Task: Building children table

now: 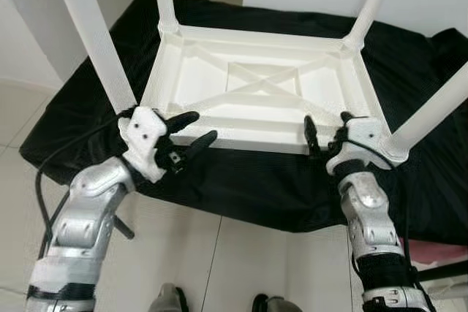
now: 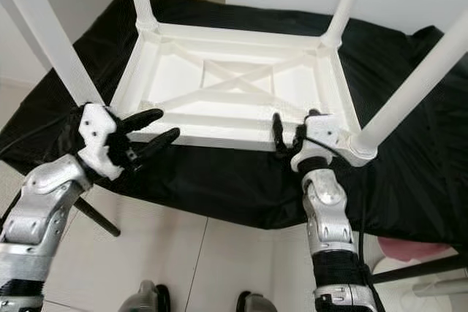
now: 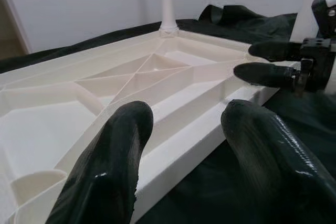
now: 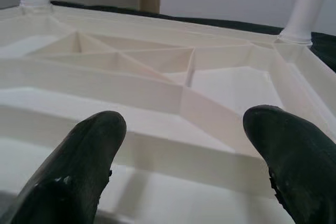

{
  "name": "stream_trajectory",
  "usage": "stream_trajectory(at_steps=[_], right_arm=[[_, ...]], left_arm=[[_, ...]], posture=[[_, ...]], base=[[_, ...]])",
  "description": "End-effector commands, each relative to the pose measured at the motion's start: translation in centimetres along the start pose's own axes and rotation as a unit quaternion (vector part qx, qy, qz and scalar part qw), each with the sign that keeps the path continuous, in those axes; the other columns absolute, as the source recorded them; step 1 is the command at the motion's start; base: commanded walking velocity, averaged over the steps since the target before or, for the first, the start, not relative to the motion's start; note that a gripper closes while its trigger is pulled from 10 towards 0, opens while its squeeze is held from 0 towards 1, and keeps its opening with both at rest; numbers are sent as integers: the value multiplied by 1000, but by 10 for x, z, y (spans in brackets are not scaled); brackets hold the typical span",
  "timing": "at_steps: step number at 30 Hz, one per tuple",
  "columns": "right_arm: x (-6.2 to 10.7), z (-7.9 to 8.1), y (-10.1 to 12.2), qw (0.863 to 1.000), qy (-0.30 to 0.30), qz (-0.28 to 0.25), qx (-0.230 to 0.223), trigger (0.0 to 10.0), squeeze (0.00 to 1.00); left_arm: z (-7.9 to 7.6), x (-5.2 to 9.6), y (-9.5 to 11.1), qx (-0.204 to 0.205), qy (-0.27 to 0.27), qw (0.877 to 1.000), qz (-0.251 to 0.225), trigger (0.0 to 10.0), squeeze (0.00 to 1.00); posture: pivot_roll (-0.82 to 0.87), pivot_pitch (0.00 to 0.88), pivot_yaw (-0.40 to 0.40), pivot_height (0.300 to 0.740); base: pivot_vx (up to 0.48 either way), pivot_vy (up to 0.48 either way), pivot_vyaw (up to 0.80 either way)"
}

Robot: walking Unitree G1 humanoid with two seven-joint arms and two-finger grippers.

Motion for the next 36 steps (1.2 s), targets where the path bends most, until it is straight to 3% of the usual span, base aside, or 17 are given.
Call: stream_trajectory(at_steps=[1,4,7,8,11,13,17,19,21,24,25,29,30,31,32,35,36], right_arm=[[4,-5,-8,1000,-10,16,4,10000,0],[4,-8,-9,1000,-13,15,8,10000,0],[3,-13,-9,999,-21,12,21,10000,0],[3,-13,-9,999,-21,12,21,10000,0],[3,-13,-9,999,-24,12,27,10000,0],[4,-14,-9,999,-24,12,29,10000,0],[7,-9,-10,1000,-11,9,25,10000,0],[10,-6,-8,1000,0,3,6,10000,0],[11,-4,-7,1000,5,-1,-2,10000,0],[17,-5,-7,1000,-4,-7,-8,10000,0],[17,-5,-7,1000,-4,-7,-8,10000,0],[27,-11,-5,1000,-25,-12,-8,10000,0],[30,-15,-5,999,-41,-15,-2,10000,0],[30,-15,-5,999,-41,-15,-2,10000,0],[41,-23,-4,996,-85,-18,-6,10000,0],[44,-22,-4,996,-91,-18,-5,10000,0],[53,-17,-7,995,-99,-13,-10,10000,0]], left_arm=[[2,5,1,8,8,1000,6,10000,0],[5,17,3,8,6,1000,24,10000,0],[12,42,3,11,-6,998,68,10000,0],[12,42,3,11,-6,998,68,10000,0],[18,64,3,7,-12,995,103,10000,0],[20,68,4,8,-12,994,109,10000,0],[39,94,-1,-4,16,986,165,10000,0],[57,102,-4,-10,53,982,178,10000,0],[65,106,-5,-10,68,981,184,10000,0],[95,115,-13,-53,120,968,214,10000,0],[95,115,-13,-53,120,968,214,10000,0],[119,119,-21,-68,161,956,234,10000,0],[129,119,-27,-71,184,950,244,10000,0],[129,119,-27,-71,184,950,244,10000,0],[151,117,-41,-80,238,929,271,10000,0],[155,115,-44,-84,249,926,272,10000,0],[165,106,-44,-69,270,927,251,10000,0]], posture=[[96,139,-44,740],[97,138,-47,740],[103,144,-51,740],[103,144,-51,740],[107,149,-51,740],[107,149,-51,740],[107,153,-51,740],[109,154,-52,740],[109,154,-52,740],[108,152,-61,740],[108,152,-61,740],[103,152,-63,740],[101,152,-63,740],[101,152,-63,740],[91,151,-64,740],[87,152,-67,740],[79,153,-66,740]], base=[[0,0,0],[0,0,0],[0,0,0],[0,0,0],[0,0,0],[0,0,0],[0,0,0],[0,0,0],[0,0,0],[0,0,0],[0,0,0],[0,0,0],[0,0,0],[0,0,0],[0,0,0],[0,0,0],[0,0,0]])
Point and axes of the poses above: a point about 5 cm out from each wrist's last joint towards the gripper, its own x axis pointing back from the gripper into the wrist, its own y axis along the axis of the wrist's last joint, z = x × y, the point moved 4 cm from there along -x, pointing out of the wrist towards the gripper, and after that the axes turned 9 degrees about -x, right-handed, at the moved point
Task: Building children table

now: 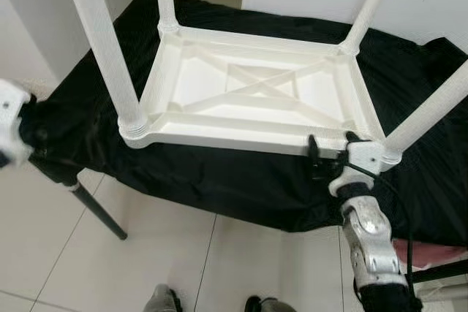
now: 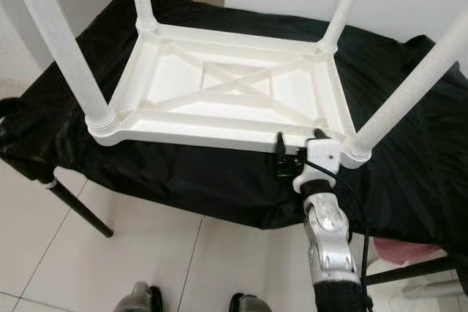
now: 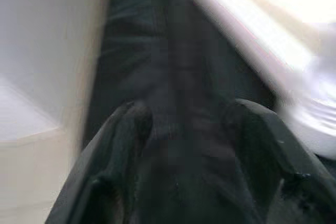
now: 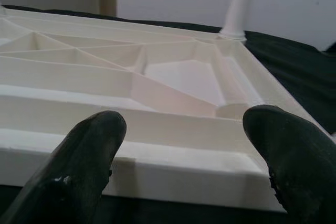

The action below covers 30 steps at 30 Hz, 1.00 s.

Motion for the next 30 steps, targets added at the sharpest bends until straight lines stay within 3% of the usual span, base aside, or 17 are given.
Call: stream_trajectory(at_steps=[1,7,12,15,20,21,22,23,24,27,30], right_arm=[[10,0,-4,1000,-19,13,-3,10000,0],[20,6,-7,1000,-18,23,-8,10000,0],[41,7,-22,997,-35,71,-18,10000,0],[46,8,-25,995,-42,83,-23,10000,0],[48,9,-28,994,-47,94,-28,10000,0],[45,8,-29,993,-53,99,-29,10000,0],[45,8,-29,993,-53,99,-29,10000,0],[41,7,-28,993,-54,99,-27,10000,0],[41,7,-28,993,-54,99,-27,10000,0],[27,6,-27,993,-52,102,-23,10000,0],[24,6,-27,993,-52,102,-23,10000,0]], left_arm=[[7,-9,-4,15,37,999,2,10000,0],[16,-22,-2,36,63,997,-1,10000,0],[17,-50,14,73,91,993,-26,10000,0],[4,-62,23,94,73,992,-43,10000,0],[-4,-68,28,98,56,992,-54,10000,0],[-16,-75,37,117,29,990,-75,10000,0],[-16,-75,37,117,29,990,-75,10000,0],[-26,-80,47,143,1,985,-100,10000,0],[-26,-80,47,143,1,985,-100,10000,0],[-55,-88,72,181,-84,964,-174,10000,0],[-59,-87,76,185,-97,960,-186,10000,0]], posture=[[66,153,-61,740],[62,154,-64,740],[46,155,-65,740],[40,156,-66,740],[40,156,-66,740],[29,154,-61,740],[29,154,-61,740],[19,151,-53,740],[19,151,-53,740],[13,141,-49,740],[13,141,-49,740]], base=[[0,0,0],[0,0,0],[0,0,0],[0,0,0],[0,0,0],[0,0,0],[0,0,0],[0,0,0],[0,0,0],[0,0,0],[0,0,0]])
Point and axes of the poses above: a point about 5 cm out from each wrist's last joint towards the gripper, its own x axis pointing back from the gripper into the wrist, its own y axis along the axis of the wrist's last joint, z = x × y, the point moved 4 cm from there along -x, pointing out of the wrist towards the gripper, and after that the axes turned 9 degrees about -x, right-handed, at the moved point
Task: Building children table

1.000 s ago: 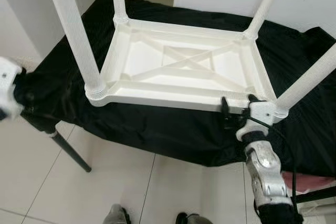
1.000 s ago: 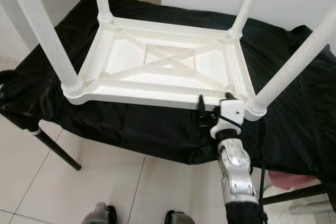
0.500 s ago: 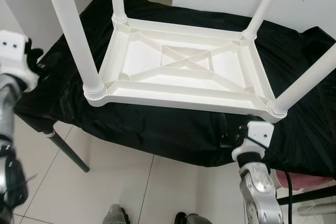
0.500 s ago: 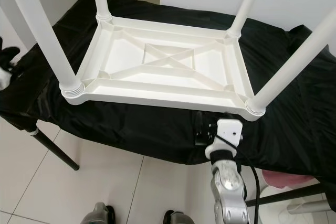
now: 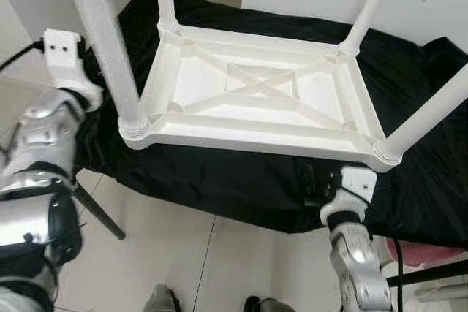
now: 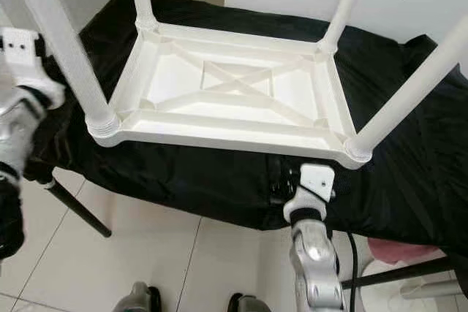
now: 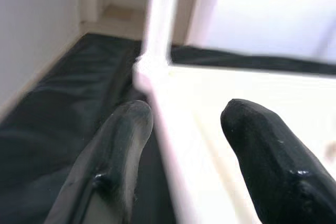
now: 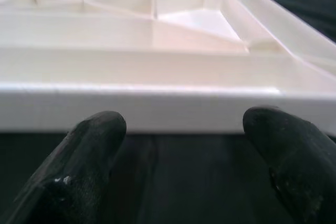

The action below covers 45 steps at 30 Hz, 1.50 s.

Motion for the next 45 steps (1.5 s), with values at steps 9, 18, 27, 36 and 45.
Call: stream_trajectory(at_steps=[9,18,27,36,45], right_arm=[[-20,-3,-11,999,2,36,-2,10000,0],[-43,-3,-23,997,3,71,-9,10000,0],[-69,-14,-28,996,-5,89,13,10000,0],[-96,-24,-22,996,-15,84,20,10000,0],[-108,2,-22,995,39,87,26,10000,0]], left_arm=[[-54,6,-1,7,-158,986,-45,10000,0],[-87,18,-1,26,-157,984,-77,10000,0],[-114,33,2,81,-123,986,-84,10000,0],[-165,56,0,116,-145,980,-66,10000,0],[-202,60,1,126,-179,974,-49,10000,0]], posture=[[39,123,-71,740],[76,109,-86,740],[89,97,-78,740],[108,90,-71,740],[113,95,-65,740]], base=[[0,0,0],[0,0,0],[0,0,0],[0,0,0],[0,0,0]])
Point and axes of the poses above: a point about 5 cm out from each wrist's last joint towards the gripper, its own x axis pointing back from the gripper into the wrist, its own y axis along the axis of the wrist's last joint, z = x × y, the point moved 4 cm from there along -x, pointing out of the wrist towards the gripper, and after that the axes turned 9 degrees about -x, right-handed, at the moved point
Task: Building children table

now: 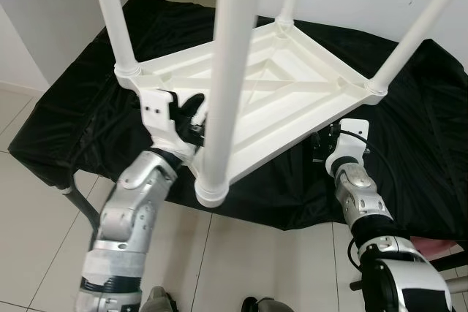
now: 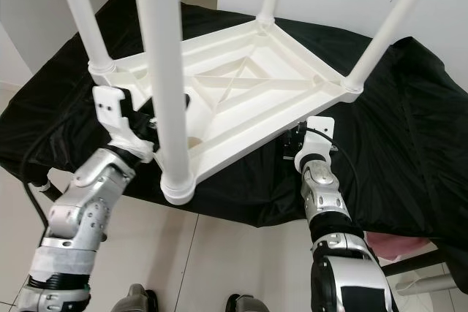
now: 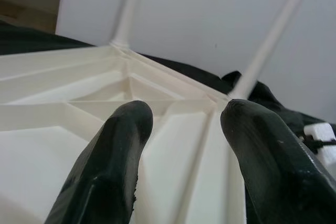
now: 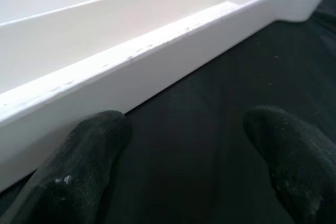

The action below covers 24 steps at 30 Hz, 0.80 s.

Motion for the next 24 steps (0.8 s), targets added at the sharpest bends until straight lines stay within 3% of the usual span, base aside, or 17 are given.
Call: stream_trajectory(at_steps=[1,4,7,11,14,15,17,19,20,22,24], right_arm=[[-3,26,1,999,54,-2,7,10000,0],[-4,29,1,998,60,-1,6,10000,0],[-4,55,-4,994,110,2,17,10000,0],[-3,59,-4,993,116,-7,16,10000,0],[-3,51,-1,996,90,-24,11,10000,0],[-3,41,1,997,69,-34,2,10000,0],[-3,41,1,997,69,-34,2,10000,0],[4,15,2,997,36,-63,-12,10000,0],[4,15,2,997,36,-63,-12,10000,0],[12,-1,3,995,34,-89,-14,10000,0],[15,-5,4,994,38,-99,-13,10000,0]], left_arm=[[-25,-5,-6,8,-37,999,13,10000,0],[-32,-7,-6,11,-42,999,15,10000,0],[-56,-12,-11,9,-69,997,30,10000,0],[-63,-14,-10,8,-77,996,32,10000,0],[-68,-16,-10,5,-82,996,35,10000,0],[-68,-16,-11,3,-84,996,38,10000,0],[-68,-16,-11,3,-84,996,38,10000,0],[-57,-9,-13,-17,-82,995,50,10000,0],[-57,-9,-13,-17,-82,995,50,10000,0],[-40,0,-13,-38,-74,995,61,10000,0],[-32,4,-13,-47,-68,994,65,10000,0]], posture=[[112,100,-62,740],[112,100,-62,740],[105,113,-50,740],[107,125,-43,740],[109,127,-43,740],[113,135,-42,740],[113,135,-42,740],[119,147,-43,740],[119,147,-43,740],[114,155,-40,740],[114,155,-40,740]], base=[[0,0,0],[0,0,0],[0,0,0],[0,0,0],[0,0,0],[0,0,0],[0,0,0],[0,0,0],[0,0,0],[0,0,0],[0,0,0]])
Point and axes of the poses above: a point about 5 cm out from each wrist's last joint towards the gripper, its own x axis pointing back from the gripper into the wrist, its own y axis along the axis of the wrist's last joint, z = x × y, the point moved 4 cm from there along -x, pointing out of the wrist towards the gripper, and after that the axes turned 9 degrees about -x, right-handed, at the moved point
